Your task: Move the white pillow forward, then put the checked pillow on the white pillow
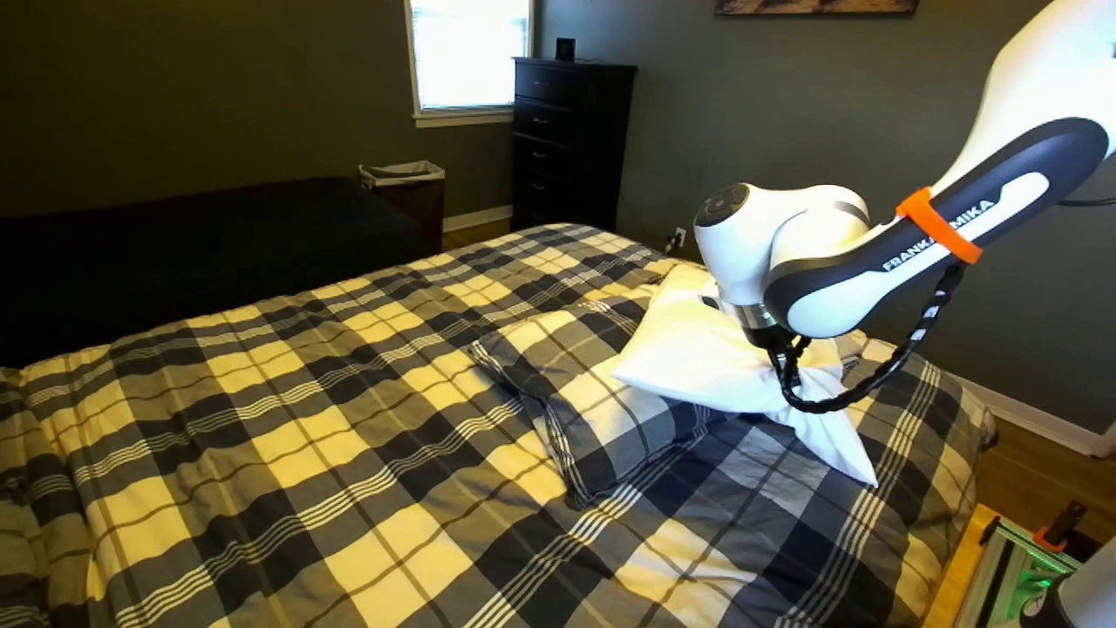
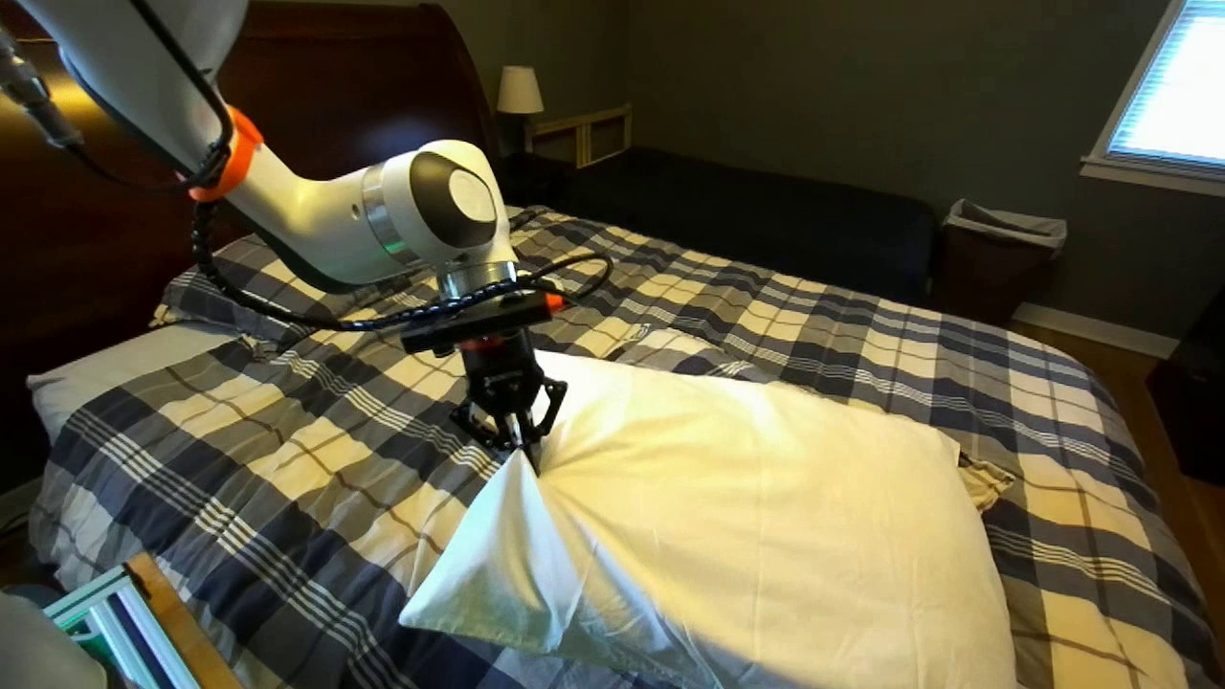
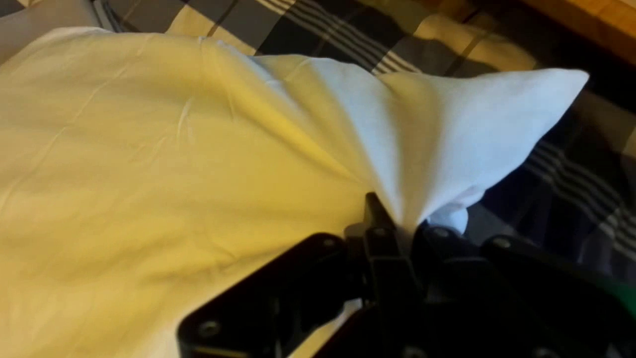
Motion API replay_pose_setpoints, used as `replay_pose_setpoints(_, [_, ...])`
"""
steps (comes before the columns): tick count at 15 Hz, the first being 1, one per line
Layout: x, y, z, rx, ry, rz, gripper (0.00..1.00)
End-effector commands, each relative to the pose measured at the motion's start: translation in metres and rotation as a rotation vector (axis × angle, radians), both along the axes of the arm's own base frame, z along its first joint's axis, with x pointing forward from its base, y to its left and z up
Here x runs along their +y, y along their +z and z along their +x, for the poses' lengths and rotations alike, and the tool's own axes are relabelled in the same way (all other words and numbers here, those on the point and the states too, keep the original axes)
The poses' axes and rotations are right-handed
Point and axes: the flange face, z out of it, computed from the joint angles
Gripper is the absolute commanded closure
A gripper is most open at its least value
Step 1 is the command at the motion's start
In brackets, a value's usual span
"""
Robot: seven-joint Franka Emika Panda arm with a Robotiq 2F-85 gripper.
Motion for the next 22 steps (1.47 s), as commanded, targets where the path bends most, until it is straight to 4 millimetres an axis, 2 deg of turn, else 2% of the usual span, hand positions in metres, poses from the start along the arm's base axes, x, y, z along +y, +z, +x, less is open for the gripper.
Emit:
replay_pose_setpoints(1, [0.017, 0.004, -0.032, 0.129, -0.007, 0.102, 0.98])
replay_pose_setpoints(12, [0.052, 0.016, -0.046, 0.202, -0.565, 0.280, 0.98])
replay_pose_setpoints(15, [0.057, 0.017, -0.044, 0.142, -0.651, 0.321, 0.98])
replay_pose_setpoints(16, [0.055, 0.020, -0.039, 0.113, -0.645, 0.349, 0.66])
replay_pose_setpoints(17, [0.050, 0.024, -0.030, 0.018, -0.618, 0.354, 0.65])
replay_pose_setpoints(22, [0.016, 0.045, 0.007, -0.278, -0.558, 0.318, 0.30])
